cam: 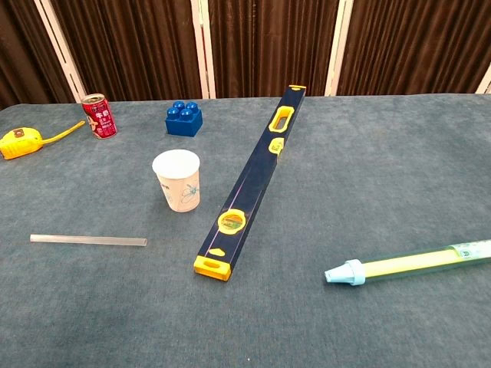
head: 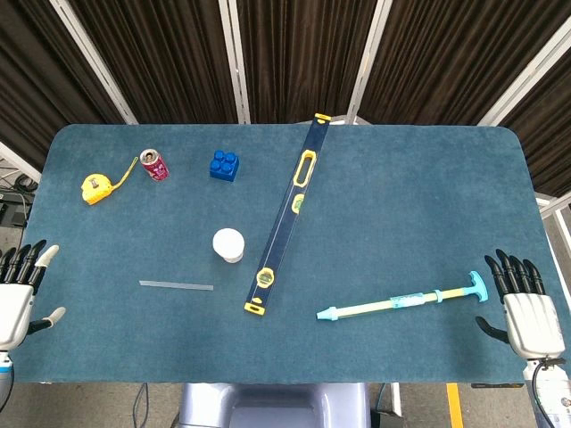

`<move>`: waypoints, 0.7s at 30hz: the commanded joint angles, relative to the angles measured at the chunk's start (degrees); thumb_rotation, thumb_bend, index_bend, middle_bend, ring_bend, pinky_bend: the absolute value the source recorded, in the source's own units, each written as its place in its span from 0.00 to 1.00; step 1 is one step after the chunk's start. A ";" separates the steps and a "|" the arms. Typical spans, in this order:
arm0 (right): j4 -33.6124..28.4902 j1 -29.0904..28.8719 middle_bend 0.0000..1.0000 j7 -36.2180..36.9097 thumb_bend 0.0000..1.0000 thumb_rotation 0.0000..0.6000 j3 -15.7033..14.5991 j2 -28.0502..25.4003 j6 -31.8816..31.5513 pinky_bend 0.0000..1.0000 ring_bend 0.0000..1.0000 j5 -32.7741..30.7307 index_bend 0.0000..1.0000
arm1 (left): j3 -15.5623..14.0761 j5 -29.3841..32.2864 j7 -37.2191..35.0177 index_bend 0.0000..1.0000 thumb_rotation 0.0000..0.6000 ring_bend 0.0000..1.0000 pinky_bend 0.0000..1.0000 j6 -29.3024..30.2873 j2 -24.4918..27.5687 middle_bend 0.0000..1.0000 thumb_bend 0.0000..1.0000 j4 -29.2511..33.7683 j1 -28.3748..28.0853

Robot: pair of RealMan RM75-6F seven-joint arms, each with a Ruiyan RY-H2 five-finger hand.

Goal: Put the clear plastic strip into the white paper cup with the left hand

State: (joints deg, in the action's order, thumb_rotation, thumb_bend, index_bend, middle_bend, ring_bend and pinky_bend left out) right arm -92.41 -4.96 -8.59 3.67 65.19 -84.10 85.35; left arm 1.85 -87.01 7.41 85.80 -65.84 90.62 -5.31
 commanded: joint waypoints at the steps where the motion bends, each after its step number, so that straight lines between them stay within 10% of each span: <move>1: 0.01 0.09 0.00 0.11 0.15 1.00 -0.05 -0.04 -0.15 0.00 0.00 0.09 0.04 | -0.10 0.10 0.13 0.03 1.00 0.00 0.00 -0.15 0.15 0.00 0.14 0.23 0.03; 21: -0.07 -0.06 0.00 0.21 0.15 1.00 -0.05 -0.10 0.23 0.00 0.00 -0.06 0.04 | -0.21 0.95 0.24 0.09 1.00 0.00 0.00 -1.46 0.39 0.00 0.14 0.65 -0.25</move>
State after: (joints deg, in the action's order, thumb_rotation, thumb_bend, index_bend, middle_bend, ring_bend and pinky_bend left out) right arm -92.50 -5.01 -8.41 3.62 65.09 -83.89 85.32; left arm 1.63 -86.09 7.63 84.38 -65.44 91.26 -5.53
